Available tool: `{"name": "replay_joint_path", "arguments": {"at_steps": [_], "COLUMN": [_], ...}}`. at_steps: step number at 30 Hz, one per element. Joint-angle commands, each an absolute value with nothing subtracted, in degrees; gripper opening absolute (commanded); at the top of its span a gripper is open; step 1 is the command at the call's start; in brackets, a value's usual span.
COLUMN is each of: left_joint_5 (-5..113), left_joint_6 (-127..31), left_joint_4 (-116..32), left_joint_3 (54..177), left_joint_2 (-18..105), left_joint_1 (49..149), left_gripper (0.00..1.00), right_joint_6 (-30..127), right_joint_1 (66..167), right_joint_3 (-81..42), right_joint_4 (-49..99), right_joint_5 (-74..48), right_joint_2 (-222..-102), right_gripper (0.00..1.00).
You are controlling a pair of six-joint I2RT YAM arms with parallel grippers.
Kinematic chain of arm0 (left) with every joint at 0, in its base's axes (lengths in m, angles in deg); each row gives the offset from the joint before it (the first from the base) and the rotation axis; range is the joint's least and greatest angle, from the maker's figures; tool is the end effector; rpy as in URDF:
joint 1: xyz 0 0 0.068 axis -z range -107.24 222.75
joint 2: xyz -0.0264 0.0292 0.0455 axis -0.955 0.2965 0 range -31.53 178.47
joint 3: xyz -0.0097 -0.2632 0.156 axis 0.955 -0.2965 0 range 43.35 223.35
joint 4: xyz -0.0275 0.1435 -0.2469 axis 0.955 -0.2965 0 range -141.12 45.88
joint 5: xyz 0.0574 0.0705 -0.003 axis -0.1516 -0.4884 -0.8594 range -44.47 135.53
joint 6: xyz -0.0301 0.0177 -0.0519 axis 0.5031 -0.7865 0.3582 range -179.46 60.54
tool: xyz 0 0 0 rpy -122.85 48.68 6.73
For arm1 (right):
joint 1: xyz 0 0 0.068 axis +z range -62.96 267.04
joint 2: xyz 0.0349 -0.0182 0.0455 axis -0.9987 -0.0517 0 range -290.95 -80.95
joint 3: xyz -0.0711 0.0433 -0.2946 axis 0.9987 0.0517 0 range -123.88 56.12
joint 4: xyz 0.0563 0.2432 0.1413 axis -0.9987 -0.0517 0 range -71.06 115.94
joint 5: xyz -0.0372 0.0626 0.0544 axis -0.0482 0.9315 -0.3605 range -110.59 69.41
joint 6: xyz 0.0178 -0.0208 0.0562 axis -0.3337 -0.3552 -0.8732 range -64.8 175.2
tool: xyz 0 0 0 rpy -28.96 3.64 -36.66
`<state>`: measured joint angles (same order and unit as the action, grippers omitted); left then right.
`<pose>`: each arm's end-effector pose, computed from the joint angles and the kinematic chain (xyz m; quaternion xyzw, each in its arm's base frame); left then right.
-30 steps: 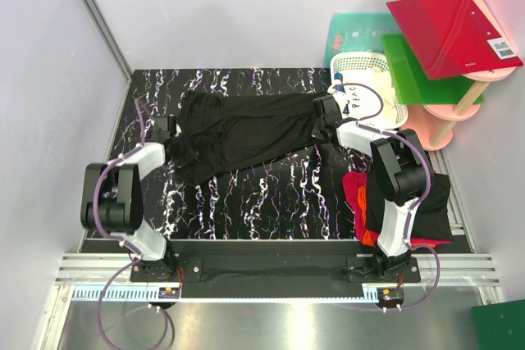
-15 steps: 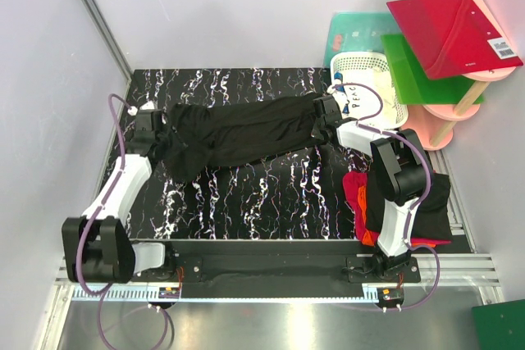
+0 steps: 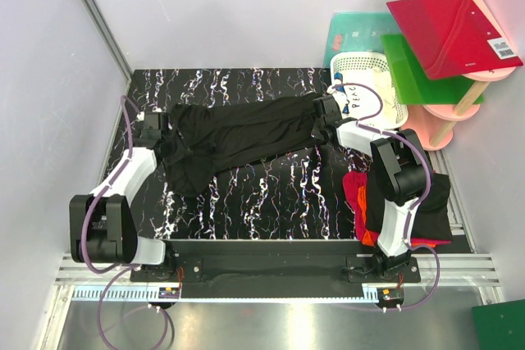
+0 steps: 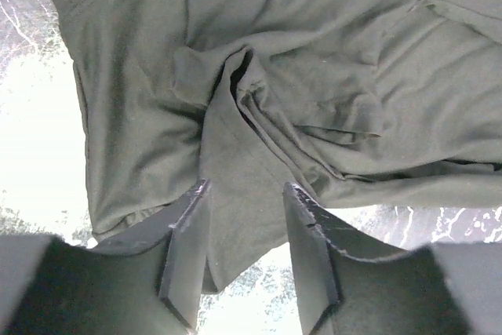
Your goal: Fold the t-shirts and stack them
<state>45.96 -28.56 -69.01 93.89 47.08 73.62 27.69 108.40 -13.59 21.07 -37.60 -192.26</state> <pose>0.3027 -0.0050 0.2338 -0.2445 0.9161 -0.0904 0.3046 0.4278 0.1523 0.1691 0.1040 0.9142 0.0266 0.3907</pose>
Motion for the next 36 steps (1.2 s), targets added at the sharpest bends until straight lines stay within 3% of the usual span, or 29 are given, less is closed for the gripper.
{"name": "replay_joint_path", "arguments": {"at_steps": [1, 5, 9, 10, 11, 12, 19, 20, 23, 24, 26, 30, 33, 36], "left_joint_5": [46.2, 46.8, 47.8, 48.1, 48.0, 47.6, 46.2, 45.7, 45.7, 45.7, 44.2, 44.0, 43.8, 44.4], "left_joint_6": [-29.0, -28.7, -28.1, -28.1, -28.0, -27.8, -28.4, -28.8, -29.9, -29.9, -29.6, -29.3, -29.1, -29.0], "left_joint_4": [-67.1, -65.8, -64.0, -63.9, -63.8, -63.7, -65.6, -66.2, -68.2, -68.6, -68.6, -68.6, -68.3, -67.3], "left_joint_3": [94.2, 95.5, 97.1, 97.6, 98.1, 98.2, 95.9, 95.5, 95.5, 95.5, 96.0, 98.2, 99.9, 101.0], "left_joint_2": [50.1, 55.2, 59.2, 59.9, 60.7, 60.8, 54.1, 53.1, 50.7, 50.4, 50.4, 53.1, 56.1, 59.0], "left_joint_1": [73.5, 73.5, 73.9, 73.9, 74.1, 74.4, 74.7, 74.7, 74.7, 74.7, 74.7, 74.7, 74.7, 74.8], "left_gripper": [0.59, 0.64, 0.58, 0.50, 0.20, 0.00, 0.00, 0.04, 0.37, 0.65, 0.76, 0.72, 0.60, 0.42], "right_joint_6": [27.8, 27.8, 28.2, 28.2, 28.2, 28.3, 28.1, 28.0, 27.9, 27.9, 27.8, 28.0, 28.1, 28.3], "right_joint_1": [108.3, 108.4, 108.3, 108.3, 108.3, 108.3, 108.3, 108.3, 108.3, 108.2, 108.4, 108.3, 108.3, 108.3], "right_joint_3": [-14.1, -14.0, -13.9, -13.9, -13.9, -13.9, -14.0, -14.0, -14.2, -14.2, -14.3, -14.1, -13.9, -13.9], "right_joint_4": [22.6, 22.4, 22.4, 22.4, 22.3, 22.3, 22.3, 22.2, 22.3, 22.3, 22.3, 22.3, 22.3, 22.3], "right_joint_5": [-38.3, -38.1, -38.3, -38.3, -38.3, -38.3, -38.1, -38.0, -37.8, -37.7, -37.5, -37.6, -37.8, -38.0], "right_joint_2": [-191.3, -191.3, -191.1, -191.2, -191.2, -191.2, -191.6, -191.9, -192.0, -192.1, -192.2, -191.9, -191.6, -191.5], "right_gripper": [0.04, 0.04, 0.04, 0.04, 0.04, 0.05, 0.04, 0.04, 0.04, 0.04, 0.05, 0.04, 0.05, 0.04]}}
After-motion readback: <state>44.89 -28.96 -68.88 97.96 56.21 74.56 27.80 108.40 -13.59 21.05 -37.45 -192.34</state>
